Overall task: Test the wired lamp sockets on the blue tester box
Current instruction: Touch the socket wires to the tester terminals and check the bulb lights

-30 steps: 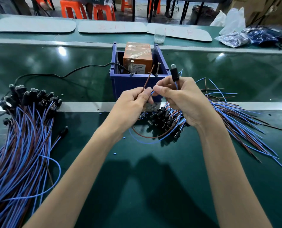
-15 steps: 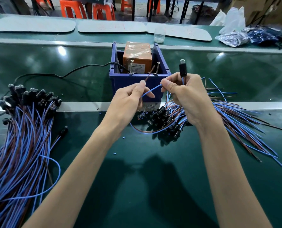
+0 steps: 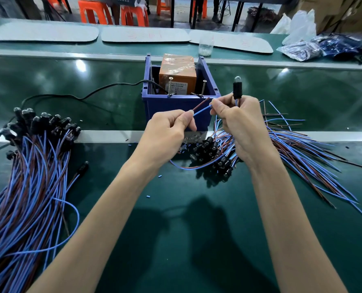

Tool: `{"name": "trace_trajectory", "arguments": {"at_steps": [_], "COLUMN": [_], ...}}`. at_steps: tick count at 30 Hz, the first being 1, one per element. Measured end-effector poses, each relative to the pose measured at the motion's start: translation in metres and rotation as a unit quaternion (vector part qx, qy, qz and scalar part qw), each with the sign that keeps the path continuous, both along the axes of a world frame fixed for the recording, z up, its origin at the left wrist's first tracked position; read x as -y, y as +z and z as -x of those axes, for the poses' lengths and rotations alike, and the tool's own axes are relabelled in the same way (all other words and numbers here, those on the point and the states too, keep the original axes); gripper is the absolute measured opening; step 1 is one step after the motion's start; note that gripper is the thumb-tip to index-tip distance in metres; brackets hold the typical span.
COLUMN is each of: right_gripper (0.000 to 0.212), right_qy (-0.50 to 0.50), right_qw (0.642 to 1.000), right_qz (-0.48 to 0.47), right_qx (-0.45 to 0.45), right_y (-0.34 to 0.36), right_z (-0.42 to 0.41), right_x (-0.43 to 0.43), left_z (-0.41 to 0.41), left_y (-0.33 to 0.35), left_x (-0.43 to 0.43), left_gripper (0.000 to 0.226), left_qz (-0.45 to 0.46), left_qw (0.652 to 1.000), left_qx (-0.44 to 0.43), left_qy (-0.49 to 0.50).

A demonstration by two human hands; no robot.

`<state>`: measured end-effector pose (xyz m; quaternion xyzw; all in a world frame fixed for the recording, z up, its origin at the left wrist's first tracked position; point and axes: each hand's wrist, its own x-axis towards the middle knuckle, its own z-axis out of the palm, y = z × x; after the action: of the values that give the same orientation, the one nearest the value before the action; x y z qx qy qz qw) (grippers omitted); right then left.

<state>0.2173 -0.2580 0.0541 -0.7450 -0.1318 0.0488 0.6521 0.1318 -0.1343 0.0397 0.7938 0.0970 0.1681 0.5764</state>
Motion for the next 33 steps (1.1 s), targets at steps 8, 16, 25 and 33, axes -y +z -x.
{"name": "trace_trajectory", "arguments": {"at_steps": [8, 16, 25, 33], "right_gripper": [0.03, 0.024, 0.022, 0.018], "right_qy": [-0.02, -0.003, 0.097, 0.092], "right_qw": [1.0, 0.997, 0.994, 0.995], "right_qz": [0.007, -0.067, 0.015, 0.032], "right_qx": [-0.014, -0.045, -0.041, 0.017], "right_y": [0.0, 0.013, 0.01, 0.003], "right_z": [0.004, -0.006, 0.002, 0.002], "right_x": [-0.007, 0.015, 0.009, 0.005], "left_z": [0.002, 0.005, 0.006, 0.007], "left_y": [0.004, 0.009, 0.009, 0.009], "left_x": [-0.013, -0.032, -0.012, -0.015], "left_gripper": [0.042, 0.041, 0.04, 0.04], "left_qz": [-0.031, -0.047, -0.079, -0.078], "left_qw": [0.999, 0.998, 0.995, 0.995], "left_qx": [-0.011, -0.028, -0.057, -0.06], "left_qy": [0.004, 0.038, -0.011, -0.018]}}
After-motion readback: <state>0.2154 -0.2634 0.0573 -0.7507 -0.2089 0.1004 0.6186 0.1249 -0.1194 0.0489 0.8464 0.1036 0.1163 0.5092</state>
